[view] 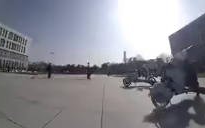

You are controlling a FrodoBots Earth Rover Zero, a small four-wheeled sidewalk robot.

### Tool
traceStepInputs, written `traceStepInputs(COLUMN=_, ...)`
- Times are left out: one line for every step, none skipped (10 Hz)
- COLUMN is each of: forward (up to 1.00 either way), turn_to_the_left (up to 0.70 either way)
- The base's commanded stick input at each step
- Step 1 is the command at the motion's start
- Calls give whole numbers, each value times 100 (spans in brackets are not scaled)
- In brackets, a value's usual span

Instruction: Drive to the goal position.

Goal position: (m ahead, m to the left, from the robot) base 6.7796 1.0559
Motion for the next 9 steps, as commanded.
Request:
traceStepInputs(forward=50, turn_to_the_left=0)
traceStepInputs(forward=50, turn_to_the_left=0)
traceStepInputs(forward=50, turn_to_the_left=0)
traceStepInputs(forward=50, turn_to_the_left=0)
traceStepInputs(forward=50, turn_to_the_left=0)
traceStepInputs(forward=50, turn_to_the_left=0)
traceStepInputs(forward=50, turn_to_the_left=0)
traceStepInputs(forward=50, turn_to_the_left=0)
traceStepInputs(forward=50, turn_to_the_left=0)
